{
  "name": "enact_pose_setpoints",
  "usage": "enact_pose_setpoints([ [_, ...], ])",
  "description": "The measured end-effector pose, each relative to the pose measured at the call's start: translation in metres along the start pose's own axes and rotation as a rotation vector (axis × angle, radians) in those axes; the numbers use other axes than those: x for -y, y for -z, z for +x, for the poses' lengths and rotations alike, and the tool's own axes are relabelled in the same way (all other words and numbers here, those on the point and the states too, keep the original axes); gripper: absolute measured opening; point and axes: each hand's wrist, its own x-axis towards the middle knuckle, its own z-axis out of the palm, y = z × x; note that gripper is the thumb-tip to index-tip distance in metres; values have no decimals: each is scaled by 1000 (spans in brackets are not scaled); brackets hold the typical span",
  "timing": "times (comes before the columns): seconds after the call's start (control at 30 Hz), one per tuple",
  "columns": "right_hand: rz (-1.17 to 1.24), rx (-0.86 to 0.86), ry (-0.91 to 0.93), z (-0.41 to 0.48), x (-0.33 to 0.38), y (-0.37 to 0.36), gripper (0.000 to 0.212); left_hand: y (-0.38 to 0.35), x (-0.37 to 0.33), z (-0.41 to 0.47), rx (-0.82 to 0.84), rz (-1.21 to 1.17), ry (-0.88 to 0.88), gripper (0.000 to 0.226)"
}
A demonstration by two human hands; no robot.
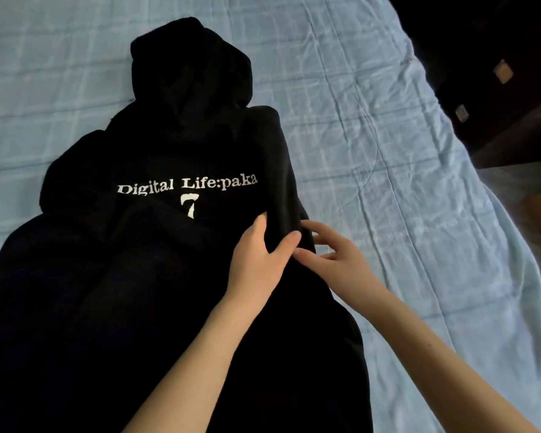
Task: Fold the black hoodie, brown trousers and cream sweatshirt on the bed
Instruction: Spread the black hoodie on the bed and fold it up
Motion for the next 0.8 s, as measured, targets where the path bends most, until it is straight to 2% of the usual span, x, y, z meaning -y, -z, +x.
enact_pose_setpoints([
  [0.07,26,-8,-3,-7,-8,-5,32,2,7,-2,-37,-39,0,37],
  [0.1,8,-30,7,-11,-12,-6,34,6,11,-2,-26,-96,-3,38],
  [0.2,-241,-100,67,-23,-19,-9,43,17,23,-9,8,-270,-19,61],
  [0.23,-259,-89,63,-26,-18,-11,46,19,25,-12,12,-297,-28,66],
  [0.3,-131,-35,16,-33,-16,-15,51,22,27,-14,24,-321,-42,67],
  [0.37,104,28,-42,-36,-16,-17,49,25,28,-14,34,-354,-48,63],
  [0.47,320,4,-46,-39,-15,-17,33,27,26,-14,71,-355,-25,64],
  [0.6,288,-89,23,-41,-19,-12,33,24,19,-16,47,-303,-39,71],
  [0.7,262,-135,96,-42,-18,-5,34,18,13,-20,-35,-233,-81,66],
  [0.8,220,-203,158,-41,-14,1,34,18,3,-20,-48,-188,-90,60],
])
